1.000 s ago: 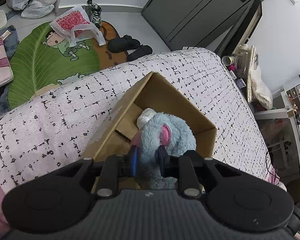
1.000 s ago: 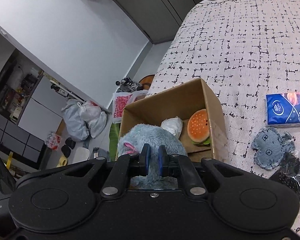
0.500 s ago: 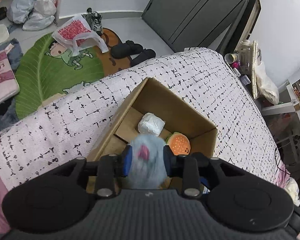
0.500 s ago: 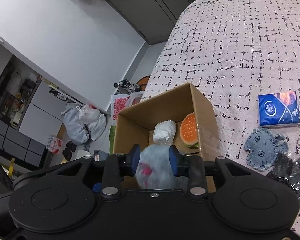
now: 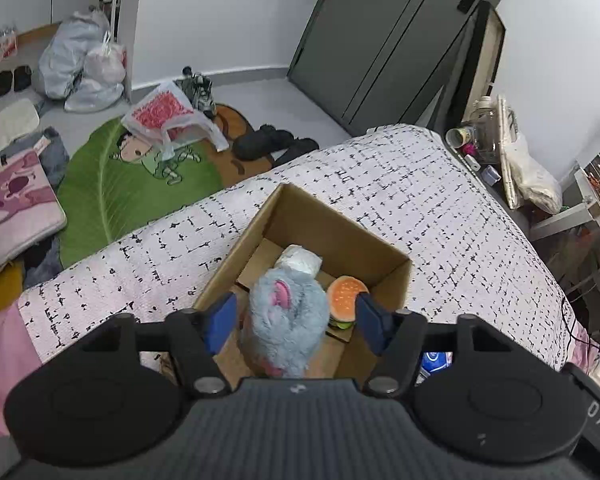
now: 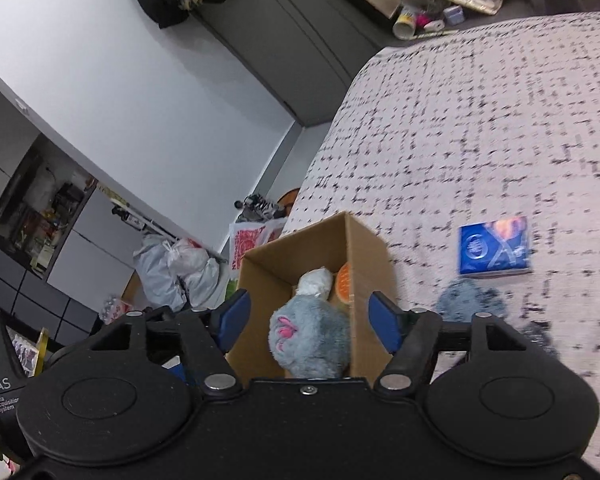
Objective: Organize soft objects
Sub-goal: 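Lower the plush slipper into the box and open the right tool, then move the left tool to the black plastic bag while the right tool reaches its other end, then close the left tool on the black bag while the right tool grips its other end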
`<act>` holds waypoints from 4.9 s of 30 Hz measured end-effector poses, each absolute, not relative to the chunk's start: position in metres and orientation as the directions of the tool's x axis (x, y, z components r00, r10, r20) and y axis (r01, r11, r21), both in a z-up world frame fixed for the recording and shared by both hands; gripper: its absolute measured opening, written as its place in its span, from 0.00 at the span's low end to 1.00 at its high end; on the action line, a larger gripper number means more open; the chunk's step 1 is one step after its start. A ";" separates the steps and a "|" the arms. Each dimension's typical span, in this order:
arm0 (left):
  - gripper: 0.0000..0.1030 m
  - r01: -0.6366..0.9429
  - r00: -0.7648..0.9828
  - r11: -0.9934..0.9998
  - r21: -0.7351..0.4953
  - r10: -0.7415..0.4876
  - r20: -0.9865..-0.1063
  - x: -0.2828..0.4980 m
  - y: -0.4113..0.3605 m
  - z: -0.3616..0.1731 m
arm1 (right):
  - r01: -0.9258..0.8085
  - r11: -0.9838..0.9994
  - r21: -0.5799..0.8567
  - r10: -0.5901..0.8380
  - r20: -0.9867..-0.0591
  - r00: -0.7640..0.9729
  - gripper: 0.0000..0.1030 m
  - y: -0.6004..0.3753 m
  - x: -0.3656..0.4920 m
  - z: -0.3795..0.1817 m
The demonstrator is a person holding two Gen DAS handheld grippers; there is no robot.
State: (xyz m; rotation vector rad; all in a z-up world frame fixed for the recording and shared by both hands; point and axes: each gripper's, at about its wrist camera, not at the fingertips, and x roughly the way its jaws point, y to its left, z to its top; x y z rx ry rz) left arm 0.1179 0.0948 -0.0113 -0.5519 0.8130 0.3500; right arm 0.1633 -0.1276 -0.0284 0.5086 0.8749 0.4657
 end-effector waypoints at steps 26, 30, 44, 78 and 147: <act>0.90 -0.355 0.623 0.904 -0.239 0.038 -0.782 0.105 -0.010 0.018 | -0.102 0.811 0.577 0.507 -0.603 0.617 0.94 -0.251 0.131 -0.010; 0.90 -0.334 0.616 0.910 -0.246 0.013 -0.788 0.105 -0.025 0.016 | -0.074 0.804 0.590 0.505 -0.611 0.610 0.94 -0.267 0.128 -0.015; 0.90 -0.292 0.598 0.922 -0.254 -0.031 -0.801 0.105 -0.059 -0.004 | 0.051 0.758 0.650 0.518 -0.648 0.559 0.93 -0.296 0.130 -0.055; 0.89 -0.393 0.485 0.896 -0.204 0.014 -0.874 0.151 -0.092 -0.114 | 0.207 0.731 0.650 0.502 -0.718 0.483 0.93 -0.313 0.168 -0.114; 0.41 -0.422 0.665 0.799 -0.429 -0.048 -0.745 0.118 -0.022 -0.065 | 0.163 0.744 0.648 0.565 -0.740 0.365 0.09 -0.235 0.188 -0.163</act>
